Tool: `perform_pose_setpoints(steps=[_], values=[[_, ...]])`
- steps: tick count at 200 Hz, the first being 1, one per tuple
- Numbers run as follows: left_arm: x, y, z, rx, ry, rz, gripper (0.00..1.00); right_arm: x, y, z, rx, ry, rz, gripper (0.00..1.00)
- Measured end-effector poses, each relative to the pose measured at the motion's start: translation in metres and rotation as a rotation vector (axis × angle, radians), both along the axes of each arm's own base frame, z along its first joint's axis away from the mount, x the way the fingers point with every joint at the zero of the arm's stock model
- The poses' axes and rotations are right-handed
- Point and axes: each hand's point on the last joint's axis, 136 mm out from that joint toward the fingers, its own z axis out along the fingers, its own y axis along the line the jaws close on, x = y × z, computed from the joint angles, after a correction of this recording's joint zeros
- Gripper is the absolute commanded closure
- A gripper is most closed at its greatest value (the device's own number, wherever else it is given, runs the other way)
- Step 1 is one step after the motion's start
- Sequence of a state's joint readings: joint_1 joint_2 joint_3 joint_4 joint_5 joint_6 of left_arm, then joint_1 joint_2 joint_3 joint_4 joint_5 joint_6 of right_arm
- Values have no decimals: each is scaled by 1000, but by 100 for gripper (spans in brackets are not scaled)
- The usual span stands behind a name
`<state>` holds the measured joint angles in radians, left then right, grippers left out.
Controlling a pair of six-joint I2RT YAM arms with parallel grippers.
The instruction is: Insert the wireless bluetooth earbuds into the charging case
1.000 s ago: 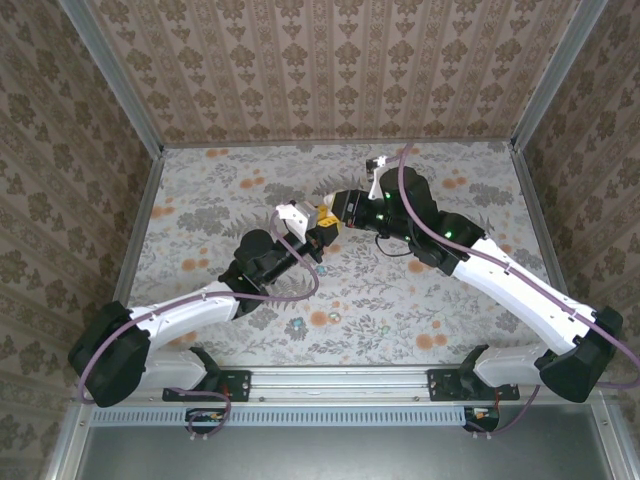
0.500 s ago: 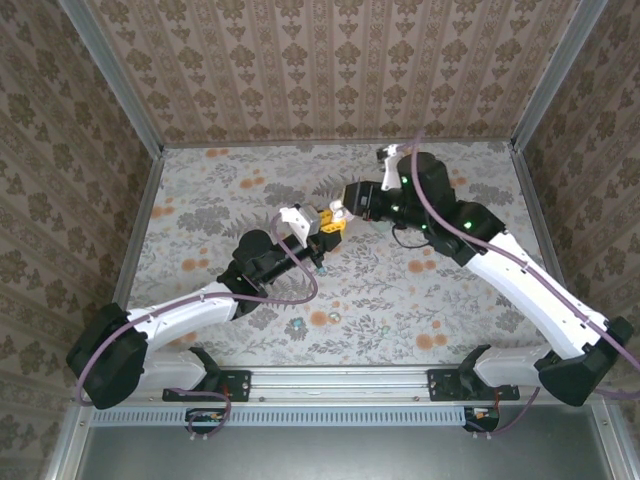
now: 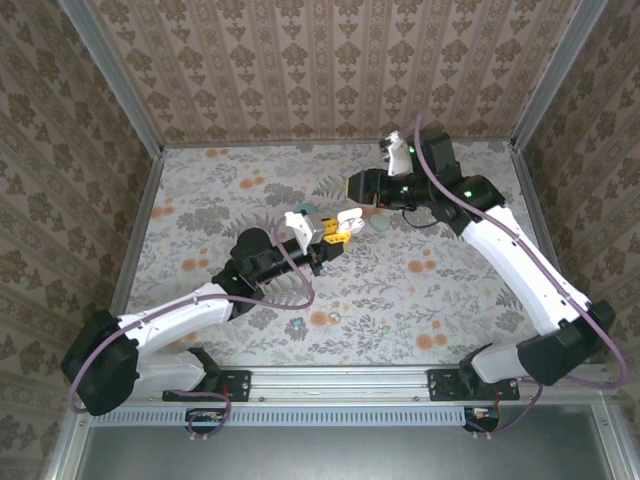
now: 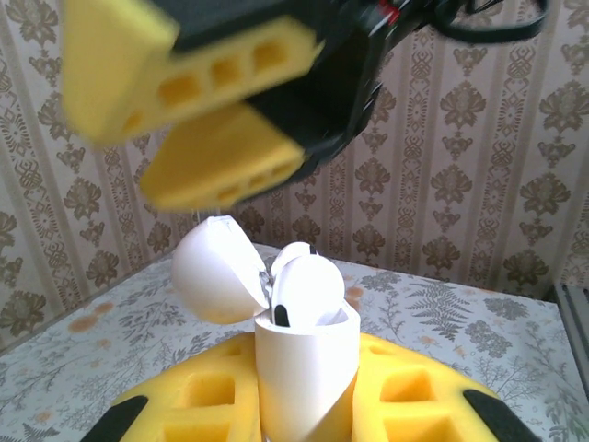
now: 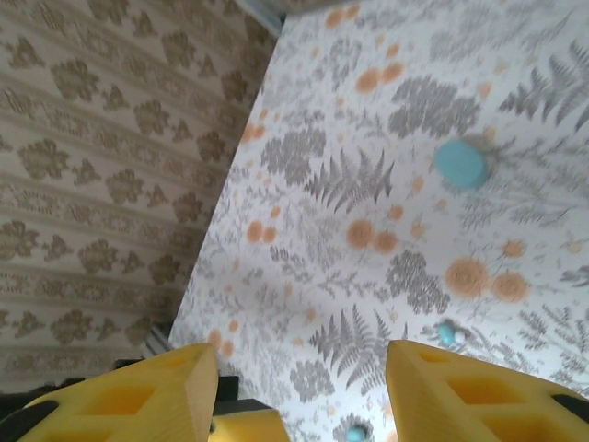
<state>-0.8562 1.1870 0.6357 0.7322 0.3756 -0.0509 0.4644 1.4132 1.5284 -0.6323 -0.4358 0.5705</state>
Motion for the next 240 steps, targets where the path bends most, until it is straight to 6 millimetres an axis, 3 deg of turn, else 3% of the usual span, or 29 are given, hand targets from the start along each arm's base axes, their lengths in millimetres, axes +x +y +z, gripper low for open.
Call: perform_pose_setpoints(steps=[20, 36, 76, 108, 135, 181, 210, 240], values=[[-1, 0, 6, -9, -9, -8, 94, -3, 7, -20, -16, 68, 49, 46], [-2, -1, 3, -1, -2, -13, 94, -6, 8, -23, -20, 82, 73, 48], [0, 0, -1, 11, 10, 1, 94, -15, 3, -21, -37, 64, 96, 48], [7, 3, 2, 2, 8, 44, 94, -37, -4, -9, -14, 39, 111, 47], [8, 3, 2, 0, 15, 49, 93, -49, -9, -4, 89, 41, 110, 39], [6, 2, 12, -55, 53, 30, 93, -42, -17, -18, 268, 132, 70, 24], [15, 1, 25, -109, 110, 23, 92, -45, -20, -5, 231, -12, 106, 27], [26, 9, 39, -168, 172, 8, 93, -62, -30, 9, 122, -335, 195, 38]])
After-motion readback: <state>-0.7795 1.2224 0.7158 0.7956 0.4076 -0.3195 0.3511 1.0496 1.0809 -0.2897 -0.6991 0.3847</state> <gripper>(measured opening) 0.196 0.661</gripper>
